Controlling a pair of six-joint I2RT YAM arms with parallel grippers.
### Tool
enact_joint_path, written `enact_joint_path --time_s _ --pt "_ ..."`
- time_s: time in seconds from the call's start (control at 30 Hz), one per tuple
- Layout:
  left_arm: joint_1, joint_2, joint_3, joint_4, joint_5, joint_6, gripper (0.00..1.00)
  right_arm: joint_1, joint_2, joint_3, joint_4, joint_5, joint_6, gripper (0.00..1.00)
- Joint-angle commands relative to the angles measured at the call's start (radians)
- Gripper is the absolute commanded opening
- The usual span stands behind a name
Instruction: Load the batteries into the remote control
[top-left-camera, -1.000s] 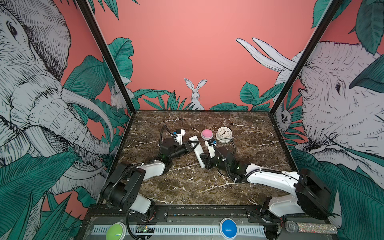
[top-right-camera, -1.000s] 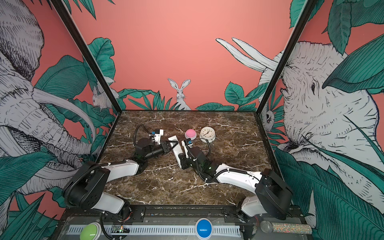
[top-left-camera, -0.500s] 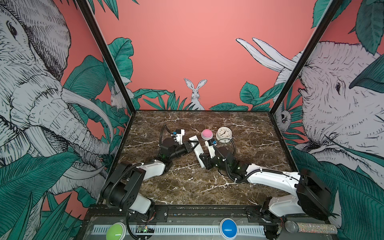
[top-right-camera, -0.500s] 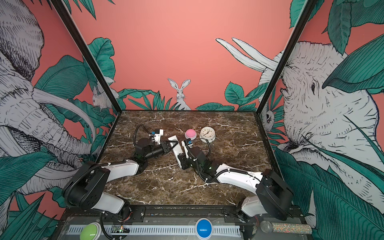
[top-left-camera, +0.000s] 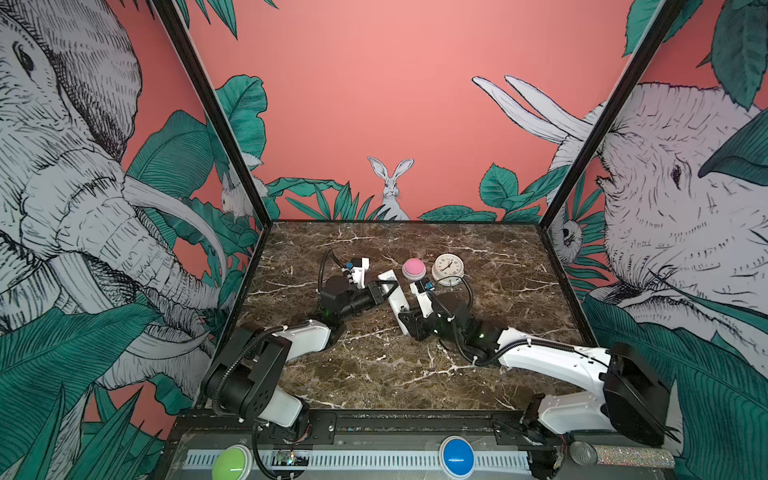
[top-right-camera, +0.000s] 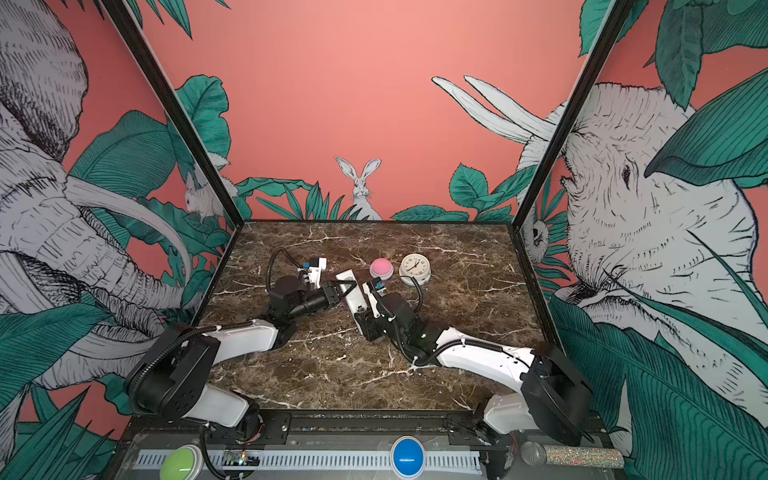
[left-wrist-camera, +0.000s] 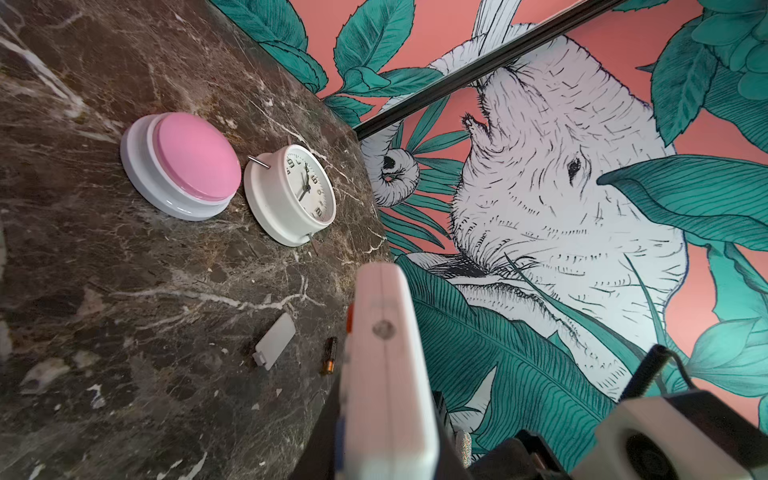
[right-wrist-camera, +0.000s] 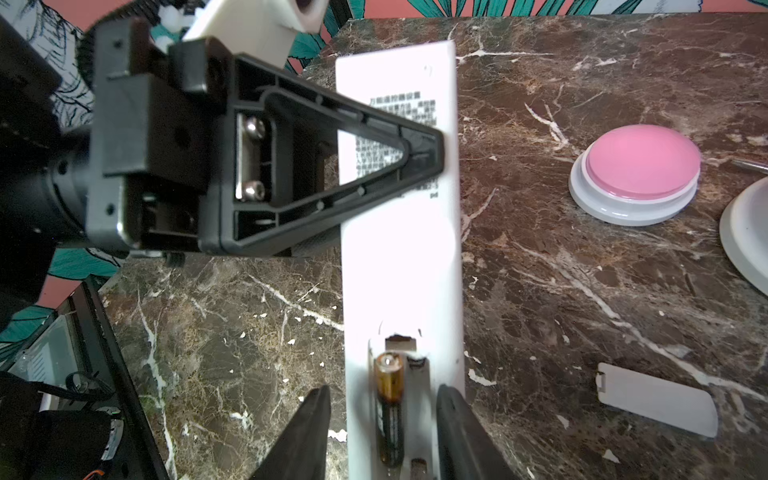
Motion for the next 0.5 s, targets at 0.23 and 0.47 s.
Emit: enact_joint_path --time_s 0.23,0.47 --pt "0.000 -0.026 0.002 0.046 0.009 -0.002 0.00 0.007 -0.111 0.061 -0.193 0.032 -0.142 0.46" --pt "0.000 -0.038 0.008 0.021 0.011 0.014 0.00 0.006 -0.152 0.142 -0.404 0.048 -0.331 0.48"
